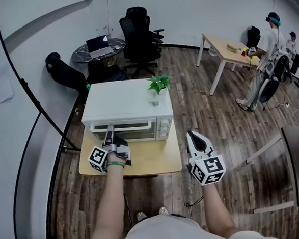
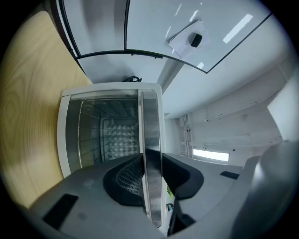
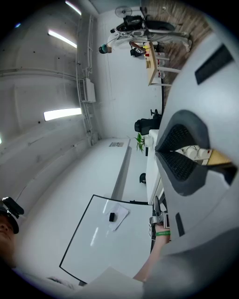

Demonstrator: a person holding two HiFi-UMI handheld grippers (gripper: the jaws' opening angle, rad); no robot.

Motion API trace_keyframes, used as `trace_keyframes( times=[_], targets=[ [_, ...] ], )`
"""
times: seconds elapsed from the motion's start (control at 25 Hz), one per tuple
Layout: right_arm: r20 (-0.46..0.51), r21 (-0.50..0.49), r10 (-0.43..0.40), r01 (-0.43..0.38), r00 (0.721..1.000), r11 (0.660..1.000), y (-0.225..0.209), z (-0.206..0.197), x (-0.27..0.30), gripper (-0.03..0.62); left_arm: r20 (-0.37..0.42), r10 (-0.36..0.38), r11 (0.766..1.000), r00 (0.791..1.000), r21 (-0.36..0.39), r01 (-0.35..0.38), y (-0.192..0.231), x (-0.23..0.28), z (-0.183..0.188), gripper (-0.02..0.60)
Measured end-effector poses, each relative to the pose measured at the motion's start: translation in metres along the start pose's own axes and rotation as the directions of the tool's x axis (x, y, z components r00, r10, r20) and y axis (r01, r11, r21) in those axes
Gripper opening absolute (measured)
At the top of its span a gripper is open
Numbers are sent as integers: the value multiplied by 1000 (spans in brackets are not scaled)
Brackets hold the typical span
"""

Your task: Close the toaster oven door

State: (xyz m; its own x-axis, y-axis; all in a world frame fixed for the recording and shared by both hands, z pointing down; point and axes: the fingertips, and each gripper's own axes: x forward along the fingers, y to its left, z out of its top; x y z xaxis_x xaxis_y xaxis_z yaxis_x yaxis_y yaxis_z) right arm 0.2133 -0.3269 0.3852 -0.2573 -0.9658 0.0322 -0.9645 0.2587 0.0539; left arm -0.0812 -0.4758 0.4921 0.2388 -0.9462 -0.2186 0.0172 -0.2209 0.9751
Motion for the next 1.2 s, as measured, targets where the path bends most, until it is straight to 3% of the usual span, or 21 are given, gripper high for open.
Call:
trace_keyframes(
  times=[0.16, 0.28, 0.6, 0.92, 1.0, 1.08, 1.2],
  targets=[
    [-1, -2, 11, -11, 1000, 1000, 3, 0, 1, 0, -4, -15, 1000, 1000, -12, 15, -2, -1, -1, 106],
    [3, -2, 20, -20, 1000, 1000, 6, 1, 2, 0, -5, -38, 999, 999, -30, 38, -8, -5, -1, 165],
    [9, 9, 70, -70, 998, 998, 28, 1, 10, 0, -61, -31, 999, 998, 43, 34, -23, -36, -11, 171],
    [19, 13, 126, -127, 992, 992, 54, 3, 19, 0, -46, -93, 994, 995, 56, 96, -50, -63, -3, 27],
    [20, 12, 137, -137, 990, 990, 58, 4, 21, 0, -53, -118, 985, 992, 123, 123, -62, -67, 0, 14],
    [20, 9, 146, -146, 989, 989, 62, 4, 22, 0, -80, -131, 959, 988, 244, 146, -77, -70, 1, 12],
    [22, 6, 155, -155, 988, 988, 67, 5, 23, 0, -127, -95, 876, 987, 460, 144, -93, -75, 1, 12]
  ],
)
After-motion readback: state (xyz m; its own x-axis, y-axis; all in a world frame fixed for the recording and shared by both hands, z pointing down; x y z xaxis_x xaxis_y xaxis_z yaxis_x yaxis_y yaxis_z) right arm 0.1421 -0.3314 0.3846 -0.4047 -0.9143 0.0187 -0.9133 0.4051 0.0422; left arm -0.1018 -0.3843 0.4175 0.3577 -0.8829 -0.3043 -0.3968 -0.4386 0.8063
